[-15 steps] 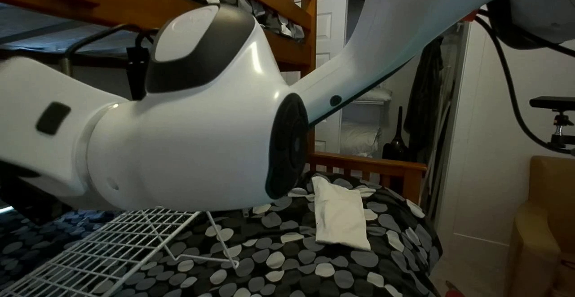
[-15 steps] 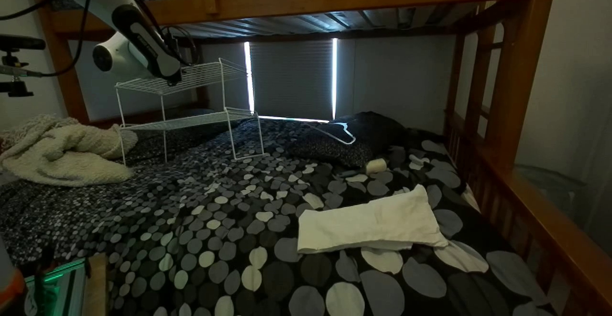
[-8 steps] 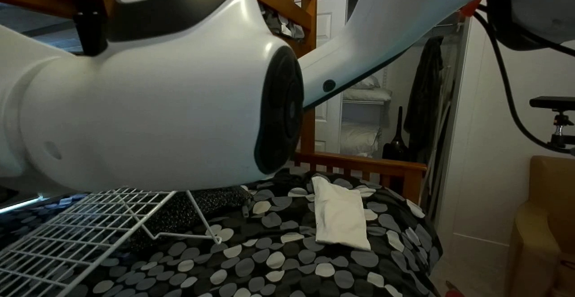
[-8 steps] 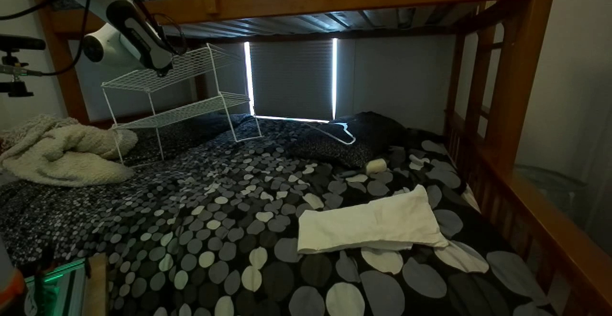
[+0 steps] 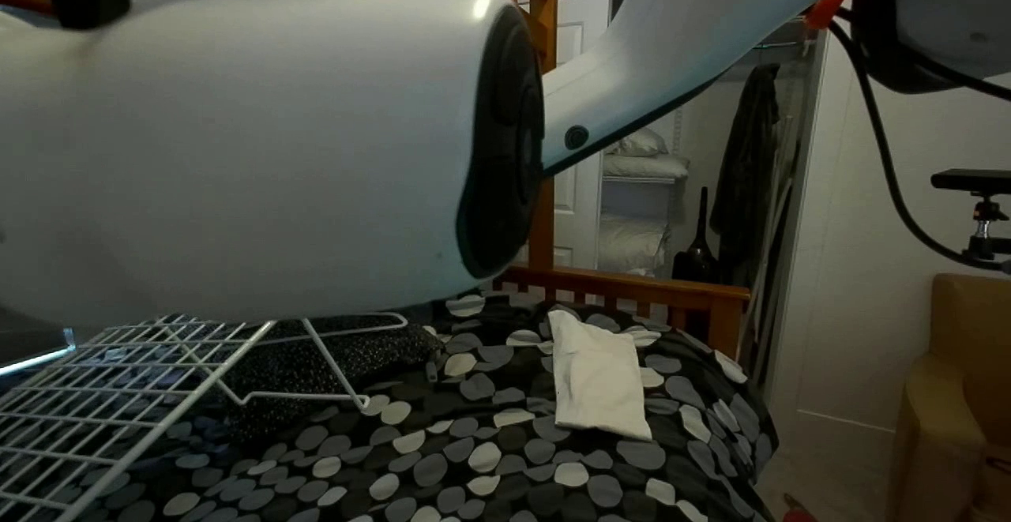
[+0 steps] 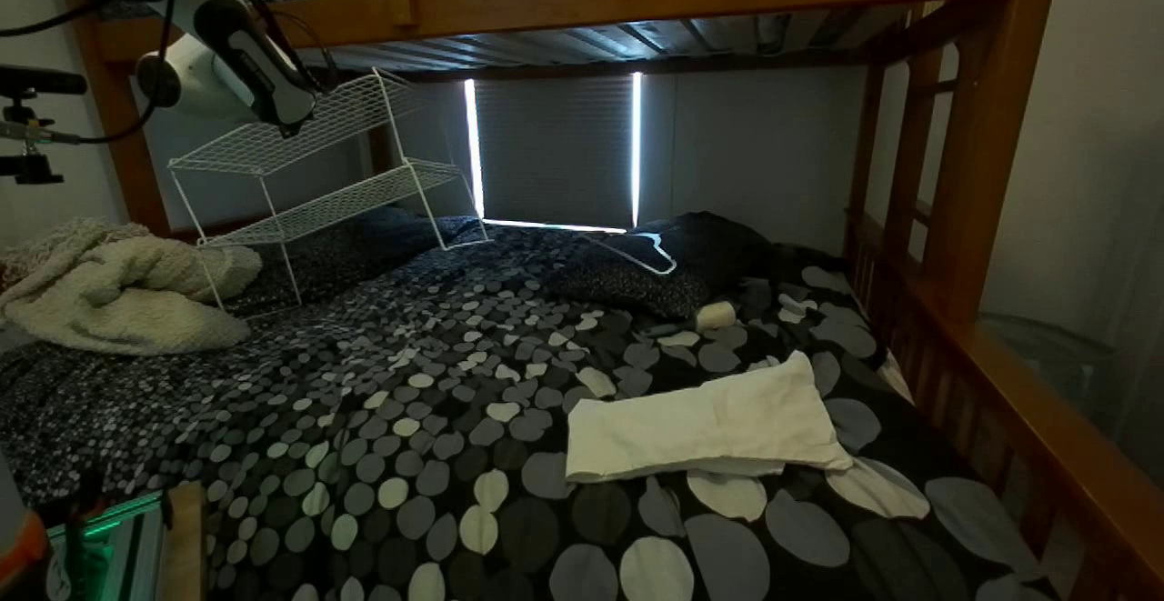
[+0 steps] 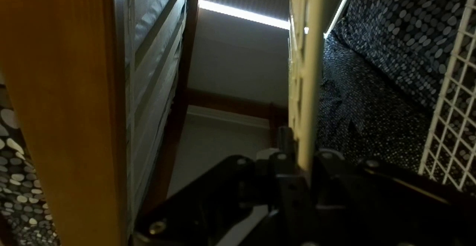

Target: Move the wire rack to the left

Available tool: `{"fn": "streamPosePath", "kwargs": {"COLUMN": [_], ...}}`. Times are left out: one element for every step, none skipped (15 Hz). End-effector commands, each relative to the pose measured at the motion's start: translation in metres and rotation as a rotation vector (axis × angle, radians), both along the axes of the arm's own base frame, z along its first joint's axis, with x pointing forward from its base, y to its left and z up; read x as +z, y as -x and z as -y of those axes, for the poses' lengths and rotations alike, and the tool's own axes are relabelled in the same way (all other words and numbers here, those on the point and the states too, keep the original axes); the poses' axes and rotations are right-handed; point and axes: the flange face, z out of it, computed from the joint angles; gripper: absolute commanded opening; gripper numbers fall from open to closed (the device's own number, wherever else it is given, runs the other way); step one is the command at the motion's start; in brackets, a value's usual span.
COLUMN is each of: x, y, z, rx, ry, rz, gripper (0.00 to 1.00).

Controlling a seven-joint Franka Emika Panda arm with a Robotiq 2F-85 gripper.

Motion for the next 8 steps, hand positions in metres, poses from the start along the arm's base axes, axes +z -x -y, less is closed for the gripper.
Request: {"fn": "streamPosePath", "kwargs": {"x": [0.038, 0.039, 0.039, 0.039, 0.038, 0.037, 0.002, 0.002], "y": [0.016, 0.018, 0.02, 0.021, 0.021, 0.021, 0.007, 0.007], "z": [-0.009, -0.009, -0.009, -0.009, -0.008, -0.008, -0.004, -0.004], "rx": [0.013, 0.014, 0.011, 0.011, 0.007, 0.008, 0.008, 0.008], "ry": [-0.096, -0.102, -0.108, -0.111, -0.113, -0.114, -0.012, -0.012], "rz": [0.016, 0.013, 0.006, 0.004, 0.002, -0.004, -0.005, -0.006], "gripper": [0.01, 0.01, 0.01, 0.01, 0.01, 0.01, 0.05, 0.05]}}
